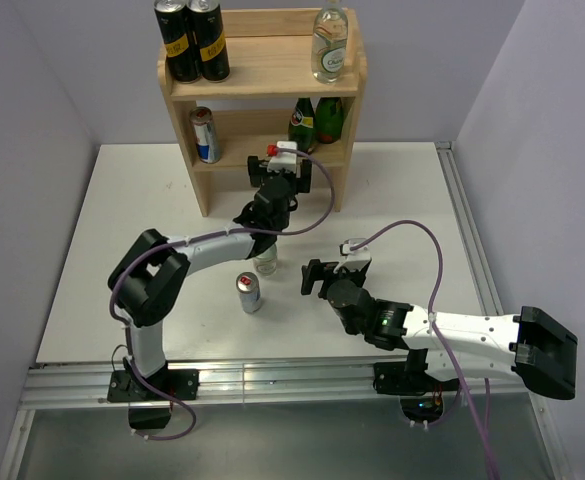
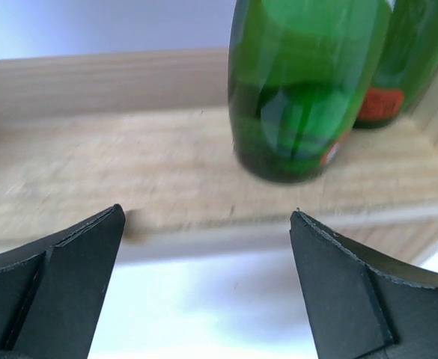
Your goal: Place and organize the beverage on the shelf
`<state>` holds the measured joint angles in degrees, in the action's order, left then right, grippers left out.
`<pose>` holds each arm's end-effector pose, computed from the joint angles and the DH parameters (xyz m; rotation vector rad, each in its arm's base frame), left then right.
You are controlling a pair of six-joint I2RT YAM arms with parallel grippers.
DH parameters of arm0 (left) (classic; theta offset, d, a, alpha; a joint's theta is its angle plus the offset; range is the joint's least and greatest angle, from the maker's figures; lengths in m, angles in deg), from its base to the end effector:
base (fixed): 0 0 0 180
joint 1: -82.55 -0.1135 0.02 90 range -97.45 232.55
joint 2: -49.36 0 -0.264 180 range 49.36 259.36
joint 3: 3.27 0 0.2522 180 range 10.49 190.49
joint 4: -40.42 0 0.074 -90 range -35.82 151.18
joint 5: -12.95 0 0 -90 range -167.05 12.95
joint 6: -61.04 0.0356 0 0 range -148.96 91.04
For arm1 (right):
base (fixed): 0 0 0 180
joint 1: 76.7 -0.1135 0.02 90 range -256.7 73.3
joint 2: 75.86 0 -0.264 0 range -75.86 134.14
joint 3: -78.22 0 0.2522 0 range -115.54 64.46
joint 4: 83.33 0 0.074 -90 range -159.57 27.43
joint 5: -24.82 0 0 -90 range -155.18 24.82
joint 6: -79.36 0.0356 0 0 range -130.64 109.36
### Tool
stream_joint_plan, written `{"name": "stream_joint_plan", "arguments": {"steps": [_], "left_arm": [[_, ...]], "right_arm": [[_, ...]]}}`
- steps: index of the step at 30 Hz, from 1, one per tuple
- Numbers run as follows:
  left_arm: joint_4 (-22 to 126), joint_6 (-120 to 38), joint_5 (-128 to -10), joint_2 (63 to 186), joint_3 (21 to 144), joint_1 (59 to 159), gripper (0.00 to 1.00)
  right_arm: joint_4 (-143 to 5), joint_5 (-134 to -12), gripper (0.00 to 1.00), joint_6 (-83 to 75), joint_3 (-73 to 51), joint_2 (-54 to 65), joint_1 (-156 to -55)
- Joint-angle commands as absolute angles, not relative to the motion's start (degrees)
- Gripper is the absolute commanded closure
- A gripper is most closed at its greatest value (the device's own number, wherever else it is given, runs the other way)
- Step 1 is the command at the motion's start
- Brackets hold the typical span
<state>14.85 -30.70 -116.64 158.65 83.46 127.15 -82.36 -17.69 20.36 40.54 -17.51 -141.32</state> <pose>0.3302 -0.2938 0.2712 0.0175 1.5314 -0.1200 0.1131 0.1772 0.2131 -0.0057 1.8380 0.3658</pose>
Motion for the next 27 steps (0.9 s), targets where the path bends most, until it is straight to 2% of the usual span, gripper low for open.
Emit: {"name": "stream_joint_plan", "arguments": {"steps": [1, 16, 23, 27], "left_arm": [[27.72, -31.51, -121.16, 156.77, 78.53, 129.22, 0.01], [38.43, -35.28, -126.26, 131.9, 70.96, 135.11, 0.01], [56.79, -46.17, -126.53, 119.51, 70.35, 136.43, 0.01], [67.68, -58.18, -124.96, 112.3, 64.39, 139.58, 0.01]], "right_arm": [[-83.8, -16.49, 0.0, 20.29, 39.5, -17.59, -141.04], [-83.63, -16.4, 0.0, 20.21, 39.41, -17.94, -141.21], [-83.36, -16.05, 0.0, 20.03, 39.32, -17.94, -141.3], [-83.19, -15.7, 0.0, 20.03, 39.5, -18.64, -141.3]]}}
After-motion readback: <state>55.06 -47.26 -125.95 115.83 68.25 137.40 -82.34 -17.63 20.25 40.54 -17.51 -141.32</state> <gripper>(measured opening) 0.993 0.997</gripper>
